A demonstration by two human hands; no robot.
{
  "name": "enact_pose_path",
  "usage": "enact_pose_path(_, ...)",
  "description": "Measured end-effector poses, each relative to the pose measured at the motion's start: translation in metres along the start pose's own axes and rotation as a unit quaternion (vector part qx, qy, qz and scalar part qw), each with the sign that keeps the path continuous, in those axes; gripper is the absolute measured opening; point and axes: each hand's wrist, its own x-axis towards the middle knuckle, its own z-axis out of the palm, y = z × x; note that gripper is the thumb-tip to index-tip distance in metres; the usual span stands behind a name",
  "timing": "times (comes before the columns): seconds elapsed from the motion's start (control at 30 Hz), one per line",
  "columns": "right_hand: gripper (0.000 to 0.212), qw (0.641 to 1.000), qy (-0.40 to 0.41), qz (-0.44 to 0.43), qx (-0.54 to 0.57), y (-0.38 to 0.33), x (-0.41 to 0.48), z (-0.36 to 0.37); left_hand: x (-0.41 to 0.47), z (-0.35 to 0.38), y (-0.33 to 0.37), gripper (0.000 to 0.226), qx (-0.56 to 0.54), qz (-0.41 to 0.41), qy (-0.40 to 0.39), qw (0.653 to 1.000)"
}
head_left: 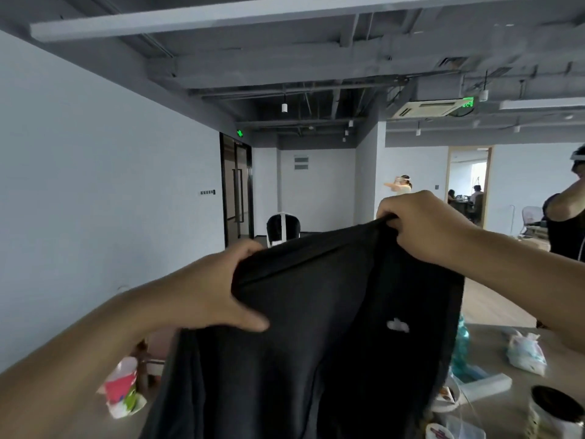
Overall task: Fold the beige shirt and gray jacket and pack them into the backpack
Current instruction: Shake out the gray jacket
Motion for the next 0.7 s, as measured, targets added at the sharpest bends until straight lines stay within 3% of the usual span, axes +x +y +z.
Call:
enact_pose_path(0.07,0.029,0.999,0.005,-0.002,-0.031,0.007,0.004,-0.002,-0.006,0.0,-0.02,0.057,0.163,0.017,0.019,0.986)
enact_pose_path(0.2,0.027,0.995,0.019,-0.005,-0.094,0.02,0.011,0.001,0.0,-0.005,-0.059,0.043,0.157,-0.038,0.204,0.965)
enact_pose_path(0.27,0.024,0.991,0.009,-0.013,-0.136,0.026,0.012,0.007,-0.002,-0.006,-0.078,0.033,0.168,-0.079,0.25,0.95)
enact_pose_path(0.43,0.022,0.983,0.003,-0.02,-0.185,0.044,0.014,0.016,-0.016,-0.007,-0.106,0.027,0.197,-0.147,0.246,0.938)
enact_pose_path(0.7,0.015,0.972,-0.02,0.065,-0.224,0.075,0.01,0.028,-0.049,-0.025,-0.142,0.029,0.188,-0.222,0.332,0.897)
